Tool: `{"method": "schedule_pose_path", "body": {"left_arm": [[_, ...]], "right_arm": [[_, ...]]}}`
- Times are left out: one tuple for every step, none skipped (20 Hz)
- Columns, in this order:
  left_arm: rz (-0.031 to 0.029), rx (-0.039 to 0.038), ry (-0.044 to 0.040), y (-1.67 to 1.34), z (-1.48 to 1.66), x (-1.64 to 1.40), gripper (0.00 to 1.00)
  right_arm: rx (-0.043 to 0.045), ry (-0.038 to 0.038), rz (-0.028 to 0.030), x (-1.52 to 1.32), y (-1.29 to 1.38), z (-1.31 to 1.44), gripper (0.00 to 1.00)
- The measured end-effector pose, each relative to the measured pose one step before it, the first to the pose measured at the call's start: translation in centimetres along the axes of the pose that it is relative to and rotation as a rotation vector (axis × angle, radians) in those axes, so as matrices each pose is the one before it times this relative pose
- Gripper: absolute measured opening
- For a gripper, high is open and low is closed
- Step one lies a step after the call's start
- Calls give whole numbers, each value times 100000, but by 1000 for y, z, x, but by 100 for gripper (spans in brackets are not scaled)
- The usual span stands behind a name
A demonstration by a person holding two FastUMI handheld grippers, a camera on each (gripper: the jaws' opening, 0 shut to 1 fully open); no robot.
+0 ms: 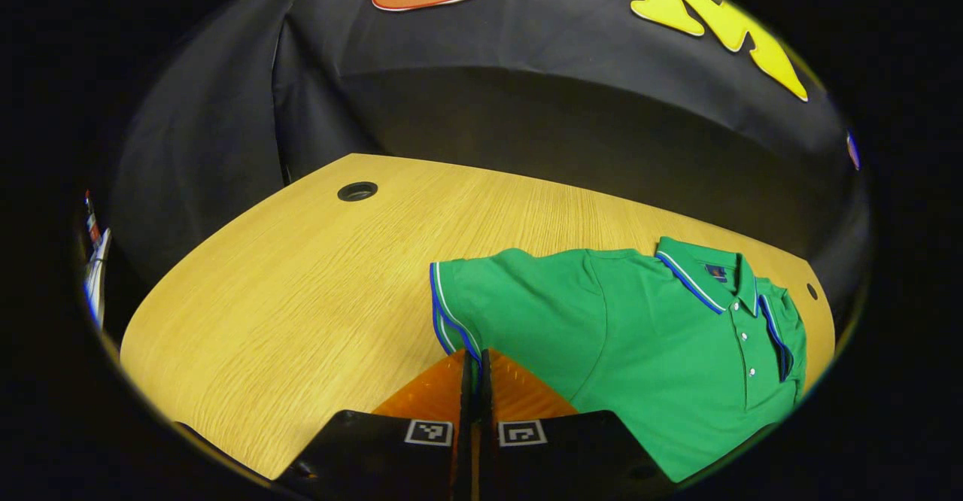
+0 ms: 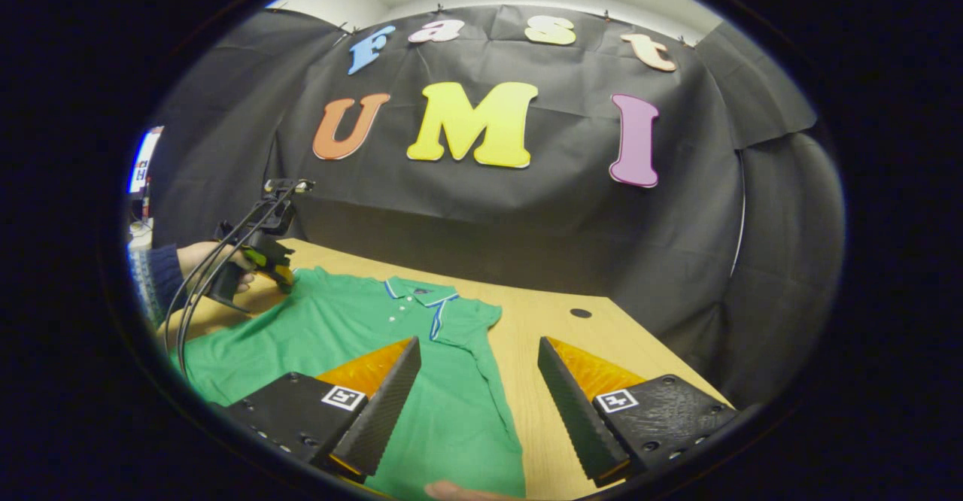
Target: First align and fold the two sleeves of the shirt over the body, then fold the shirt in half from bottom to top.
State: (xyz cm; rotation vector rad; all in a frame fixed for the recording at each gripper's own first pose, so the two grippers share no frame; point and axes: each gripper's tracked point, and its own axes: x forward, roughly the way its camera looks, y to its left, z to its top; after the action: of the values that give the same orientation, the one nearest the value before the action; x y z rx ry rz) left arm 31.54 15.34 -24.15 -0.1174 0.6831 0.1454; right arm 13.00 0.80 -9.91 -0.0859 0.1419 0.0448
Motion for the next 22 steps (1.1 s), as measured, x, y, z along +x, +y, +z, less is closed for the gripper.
{"method": "schedule_pose_path", "body": {"left_arm": [[452, 1408, 141, -408, 253, -316, 9], [208, 1581, -589, -569, 411, -242, 10], [843, 2560, -901, -448, 426, -179, 10], [1436, 3488, -653, -274, 420, -82, 9], [529, 3541, -638, -572, 398, -182, 9], [182, 3142, -355, -839, 419, -134, 9], [-340, 2686, -512, -794, 374, -85, 9], [-549, 2408, -625, -763, 408, -57, 9], [-423, 2049, -429, -854, 269, -135, 9], [-457, 1942, -293, -902, 147, -40, 9], [-164, 2430, -277, -876, 199, 102, 9], [576, 3239, 86, -670, 59, 88, 10], [279, 3420, 861, -830, -173, 13, 10], [51, 3149, 823, -975, -277, -26, 15], [-1547, 1791, 89, -1090, -14, -225, 18], [-3428, 340, -320, -1710, -48, -237, 20], [-4286, 125, -693, -1422, 119, -513, 22], [-2454, -877, -911, -745, 314, -552, 39], [-1244, -1556, -2582, -547, 624, -854, 66], [-742, -2365, -2612, -130, 640, -1131, 92], [-450, -3002, -2661, -49, 692, -1215, 94], [-597, -3256, -2579, 149, 721, -1131, 100]], "right_arm": [[286, -60, -224, 54, -98, 62, 95], [-127, 17, -324, -31, -155, -7, 97], [-498, -443, -973, -43, -297, 132, 95], [-240, -521, -1911, 94, -655, 49, 97], [-78, -484, -1591, 49, -491, 134, 95], [539, -311, -888, 66, -307, 56, 95], [957, 320, -321, 132, -294, 30, 96], [1154, 388, -302, 82, -323, -166, 95], [947, 445, -362, 79, -238, -20, 95], [570, 339, -133, 105, -205, -102, 95], [159, 170, -207, 97, -155, 6, 95], [-103, 190, -508, 25, -246, -99, 95], [-116, -3, -460, 30, -228, 28, 95], [132, 12, -293, 42, -106, -11, 94], [299, 126, 34, 77, -98, 45, 94], [303, 291, -69, 4, -64, -100, 94], [110, 402, -315, 35, -168, 9, 94], [55, 240, -542, 4, -228, -90, 95], [199, 48, -420, -7, -200, 121, 93], [560, 207, -271, -5, -164, -27, 93], [980, 370, 12, -82, -88, 122, 94], [1160, 190, 207, -96, -108, 106, 95]]}}
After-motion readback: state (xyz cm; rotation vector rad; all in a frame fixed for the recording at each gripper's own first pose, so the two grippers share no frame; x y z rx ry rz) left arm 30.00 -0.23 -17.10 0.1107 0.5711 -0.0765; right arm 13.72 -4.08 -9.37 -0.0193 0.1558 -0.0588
